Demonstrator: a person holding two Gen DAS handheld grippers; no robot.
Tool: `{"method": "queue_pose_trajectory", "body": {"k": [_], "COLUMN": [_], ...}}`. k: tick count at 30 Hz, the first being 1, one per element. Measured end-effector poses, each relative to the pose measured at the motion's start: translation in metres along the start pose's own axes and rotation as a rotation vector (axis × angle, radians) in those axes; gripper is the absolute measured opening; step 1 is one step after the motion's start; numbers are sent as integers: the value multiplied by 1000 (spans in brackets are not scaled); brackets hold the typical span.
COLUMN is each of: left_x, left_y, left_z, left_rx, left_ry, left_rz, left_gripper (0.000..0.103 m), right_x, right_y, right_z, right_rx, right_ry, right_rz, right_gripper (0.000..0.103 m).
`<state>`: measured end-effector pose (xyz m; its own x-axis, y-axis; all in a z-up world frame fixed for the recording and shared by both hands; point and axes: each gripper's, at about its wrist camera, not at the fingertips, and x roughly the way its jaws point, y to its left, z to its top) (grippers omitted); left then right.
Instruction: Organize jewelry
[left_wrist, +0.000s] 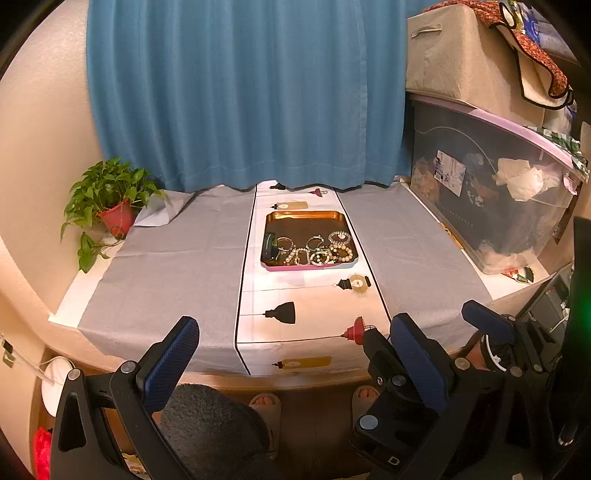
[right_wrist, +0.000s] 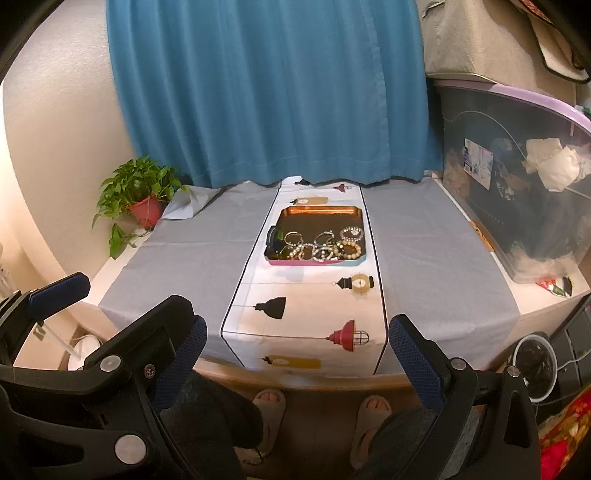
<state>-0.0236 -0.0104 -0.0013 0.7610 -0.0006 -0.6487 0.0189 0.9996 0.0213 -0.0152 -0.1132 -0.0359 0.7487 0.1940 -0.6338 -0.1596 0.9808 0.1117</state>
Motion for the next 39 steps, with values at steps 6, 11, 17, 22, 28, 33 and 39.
{"method": "queue_pose_trajectory", "body": {"k": [6, 11, 17, 22, 28, 33, 39], "left_x": [-3, -1, 0, 1, 1, -1, -1], "left_y": [4, 8, 10, 10, 10, 12, 12], "left_z": [-5, -7, -7, -7, -7, -10, -9], "left_rx": [0, -1, -1, 1, 2, 3, 5], "left_ry": [7, 15, 17, 23, 16, 19, 16], "left_rz": [3, 1, -1, -1, -3, -3, -2], "left_gripper": [103, 103, 103, 103, 103, 103, 103], "right_x": [-2, -1, -1, -2, 0, -1, -1], "right_y": [4, 6, 8, 8, 8, 10, 9], "right_z": [-5, -6, -8, -10, -8, -13, -11], "right_rx": [1, 1, 0, 1, 0, 1, 0], "right_ry": [6, 11, 14, 16, 11, 11, 10], "right_rz": [6, 7, 6, 6, 6, 5, 6], "right_gripper": [99, 99, 99, 99, 99, 99, 99]}}
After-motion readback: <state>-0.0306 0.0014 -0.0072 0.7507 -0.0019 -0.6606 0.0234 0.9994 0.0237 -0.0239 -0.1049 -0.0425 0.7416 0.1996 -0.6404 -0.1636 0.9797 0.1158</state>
